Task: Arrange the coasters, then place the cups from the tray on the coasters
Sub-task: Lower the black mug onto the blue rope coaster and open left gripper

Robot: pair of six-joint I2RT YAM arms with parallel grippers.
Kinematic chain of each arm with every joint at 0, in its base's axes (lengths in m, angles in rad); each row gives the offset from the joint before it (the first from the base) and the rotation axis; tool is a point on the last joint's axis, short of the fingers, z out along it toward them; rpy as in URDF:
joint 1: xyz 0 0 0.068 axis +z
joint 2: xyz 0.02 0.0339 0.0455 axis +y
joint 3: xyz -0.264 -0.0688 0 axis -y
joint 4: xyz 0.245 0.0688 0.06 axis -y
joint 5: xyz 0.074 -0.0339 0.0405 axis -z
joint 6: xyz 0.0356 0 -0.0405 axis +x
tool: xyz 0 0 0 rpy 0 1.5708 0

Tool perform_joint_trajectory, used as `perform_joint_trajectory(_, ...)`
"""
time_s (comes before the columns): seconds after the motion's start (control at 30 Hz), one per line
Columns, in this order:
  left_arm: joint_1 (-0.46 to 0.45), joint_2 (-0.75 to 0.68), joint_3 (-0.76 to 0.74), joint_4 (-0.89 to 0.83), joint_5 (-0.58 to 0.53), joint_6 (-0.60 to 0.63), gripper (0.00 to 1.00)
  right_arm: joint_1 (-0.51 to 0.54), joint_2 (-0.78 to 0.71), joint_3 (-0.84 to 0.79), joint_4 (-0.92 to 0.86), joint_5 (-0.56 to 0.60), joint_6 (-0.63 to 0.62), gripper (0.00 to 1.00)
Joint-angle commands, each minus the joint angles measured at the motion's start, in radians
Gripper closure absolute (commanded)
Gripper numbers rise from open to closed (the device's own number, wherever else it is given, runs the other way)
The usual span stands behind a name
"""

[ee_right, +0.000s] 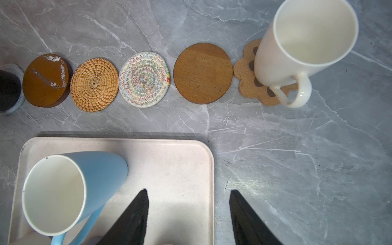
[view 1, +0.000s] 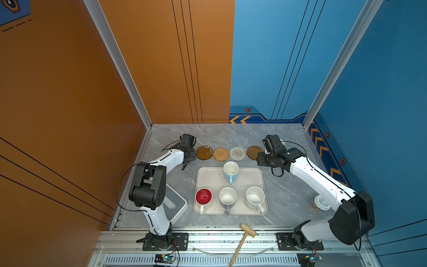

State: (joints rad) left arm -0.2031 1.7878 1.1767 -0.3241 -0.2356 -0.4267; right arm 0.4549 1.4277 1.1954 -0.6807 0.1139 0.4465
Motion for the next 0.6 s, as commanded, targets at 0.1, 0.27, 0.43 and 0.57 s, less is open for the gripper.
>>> perform_joint_trajectory(0.1, 0.003, -0.1, 0.01, -0.054, -0.013, -0.007, 0.38, 0.017, -0.036, 0.01, -0.046, 0.031, 0.01, 0.4)
perform_joint_trajectory(0.27, -0.005, -0.183, -0.002, -0.098, -0.029, -0.014, 0.38, 0.044, -0.053, 0.034, -0.066, 0.046, 0.004, 0.4)
perform_joint_trajectory(0.43, -0.013, -0.301, -0.049, -0.099, -0.029, -0.019, 0.37, 0.112, -0.066, 0.072, -0.11, 0.091, 0.013, 0.39)
perform_joint_trajectory(0.57, -0.016, -0.392, -0.073, -0.098, 0.007, 0.001, 0.36, 0.187, -0.071, 0.094, -0.136, 0.138, 0.033, 0.39)
